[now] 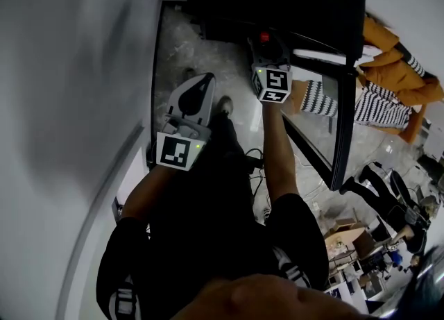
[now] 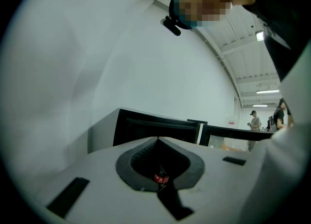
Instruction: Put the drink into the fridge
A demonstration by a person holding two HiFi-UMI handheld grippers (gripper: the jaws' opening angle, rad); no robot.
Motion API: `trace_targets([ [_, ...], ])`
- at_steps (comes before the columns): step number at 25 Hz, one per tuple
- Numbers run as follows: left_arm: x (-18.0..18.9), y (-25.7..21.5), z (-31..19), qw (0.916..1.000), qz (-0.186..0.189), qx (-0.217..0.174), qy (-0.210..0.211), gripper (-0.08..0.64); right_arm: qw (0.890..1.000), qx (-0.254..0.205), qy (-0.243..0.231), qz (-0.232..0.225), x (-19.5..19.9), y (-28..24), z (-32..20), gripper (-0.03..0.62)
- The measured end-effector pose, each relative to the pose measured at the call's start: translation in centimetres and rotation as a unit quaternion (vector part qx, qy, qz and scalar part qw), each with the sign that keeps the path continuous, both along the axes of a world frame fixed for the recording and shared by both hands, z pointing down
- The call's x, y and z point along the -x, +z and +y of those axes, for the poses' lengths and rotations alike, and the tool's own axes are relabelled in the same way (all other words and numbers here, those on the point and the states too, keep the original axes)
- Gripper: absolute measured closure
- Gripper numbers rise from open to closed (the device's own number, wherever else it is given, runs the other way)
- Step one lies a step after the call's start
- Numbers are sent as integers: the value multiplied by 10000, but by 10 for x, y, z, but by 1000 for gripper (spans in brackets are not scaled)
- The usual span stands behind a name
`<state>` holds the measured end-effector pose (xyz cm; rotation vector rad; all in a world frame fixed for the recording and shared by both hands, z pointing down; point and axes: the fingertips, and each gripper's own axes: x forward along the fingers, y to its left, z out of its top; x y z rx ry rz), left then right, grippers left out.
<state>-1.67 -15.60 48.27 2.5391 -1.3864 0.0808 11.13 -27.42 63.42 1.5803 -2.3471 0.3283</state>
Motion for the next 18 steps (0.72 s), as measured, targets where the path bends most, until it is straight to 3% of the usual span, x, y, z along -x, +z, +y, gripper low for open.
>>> trace_targets([
  [7, 15, 5, -1, 9999, -47, -132, 86, 555, 9999, 15, -73, 101, 22, 28, -15, 450],
  [11, -3, 15, -11, 9998, 37, -188, 36, 555, 10000, -12, -41, 77, 6, 48, -34, 449],
  [18, -3, 37, -13, 9998, 76, -200, -29, 555, 9999, -55, -29, 85, 6, 69, -48, 449],
])
